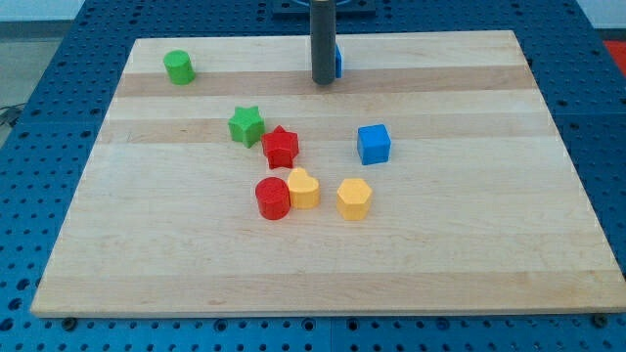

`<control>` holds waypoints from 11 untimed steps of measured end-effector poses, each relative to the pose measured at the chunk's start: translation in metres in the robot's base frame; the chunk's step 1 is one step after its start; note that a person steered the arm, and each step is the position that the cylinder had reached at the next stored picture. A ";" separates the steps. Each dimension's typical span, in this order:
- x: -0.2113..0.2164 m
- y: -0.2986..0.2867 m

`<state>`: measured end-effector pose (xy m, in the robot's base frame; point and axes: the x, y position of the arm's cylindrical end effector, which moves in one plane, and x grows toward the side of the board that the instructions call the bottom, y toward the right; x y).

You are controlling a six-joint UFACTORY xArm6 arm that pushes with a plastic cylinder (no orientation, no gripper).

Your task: Push blue cube diagonally above yellow hexagon

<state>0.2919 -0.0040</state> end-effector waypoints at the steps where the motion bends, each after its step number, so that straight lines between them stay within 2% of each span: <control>1: 0.018 -0.002; 2: 0.054 -0.004; 4: 0.060 -0.006; 6: 0.111 0.006; 10: 0.127 0.073; 11: 0.159 0.070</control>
